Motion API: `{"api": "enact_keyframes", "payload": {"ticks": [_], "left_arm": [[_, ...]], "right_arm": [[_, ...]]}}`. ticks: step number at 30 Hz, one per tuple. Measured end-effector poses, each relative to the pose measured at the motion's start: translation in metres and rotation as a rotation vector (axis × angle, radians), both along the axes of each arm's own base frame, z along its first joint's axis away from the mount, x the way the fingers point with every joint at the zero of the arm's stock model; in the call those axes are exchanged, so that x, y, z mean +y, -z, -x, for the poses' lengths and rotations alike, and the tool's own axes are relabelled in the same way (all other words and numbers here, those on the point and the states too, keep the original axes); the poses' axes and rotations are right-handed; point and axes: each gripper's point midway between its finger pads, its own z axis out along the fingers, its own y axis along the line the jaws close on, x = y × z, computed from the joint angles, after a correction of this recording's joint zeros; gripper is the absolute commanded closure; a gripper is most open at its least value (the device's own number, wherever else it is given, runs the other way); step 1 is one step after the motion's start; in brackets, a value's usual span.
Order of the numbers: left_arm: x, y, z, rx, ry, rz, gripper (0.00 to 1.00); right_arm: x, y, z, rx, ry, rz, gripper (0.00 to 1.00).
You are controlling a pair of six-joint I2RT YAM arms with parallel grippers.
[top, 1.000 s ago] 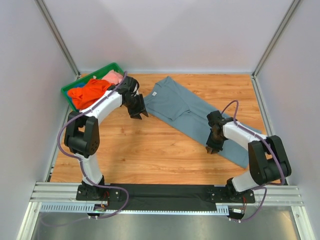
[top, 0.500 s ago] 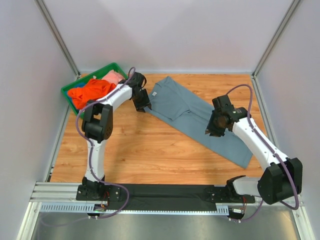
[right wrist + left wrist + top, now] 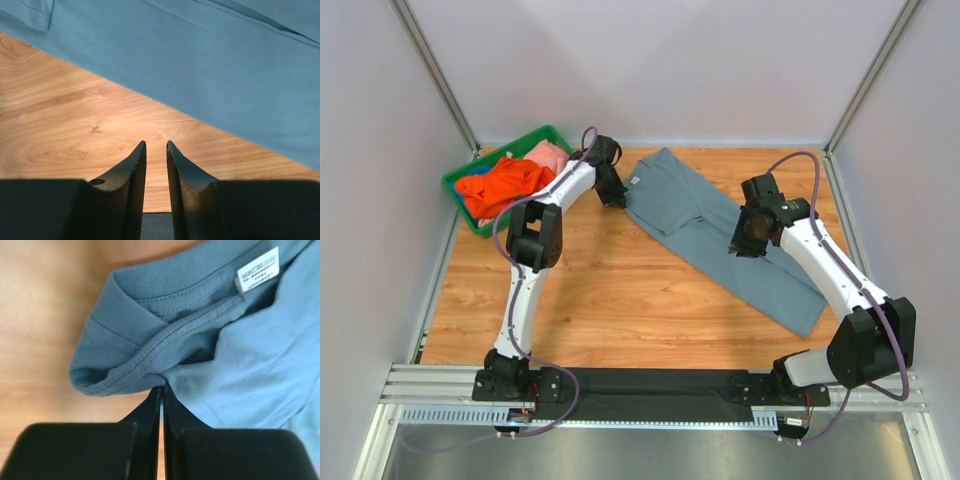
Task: Fold and stack the t-shirts
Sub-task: Fold the tshirt
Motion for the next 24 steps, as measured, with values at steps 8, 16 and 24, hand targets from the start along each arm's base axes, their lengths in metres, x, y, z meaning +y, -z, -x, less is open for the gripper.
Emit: {"api": "enact_keyframes", "payload": {"ticks": [8,16,24], "left_arm": [[-0.031,-0.011,-0.073,-0.169,-0.031,0.151,0.9],[-0.025,-0.031,-0.076,-0.206,-0.012,0.249,0.61],[-0.042,-0.111,0.021,-0.233,0.108,0.247,0.6]], "right_arm": [[-0.008,0.007,-0.005,0.016,0.004,0.021,0.76],[-0.013,0.011,-0.007,0.029,0.0,0.04,0.76],[-0.012,-0.026,-0.004,-0.021,0.028,0.004,0.77]]}}
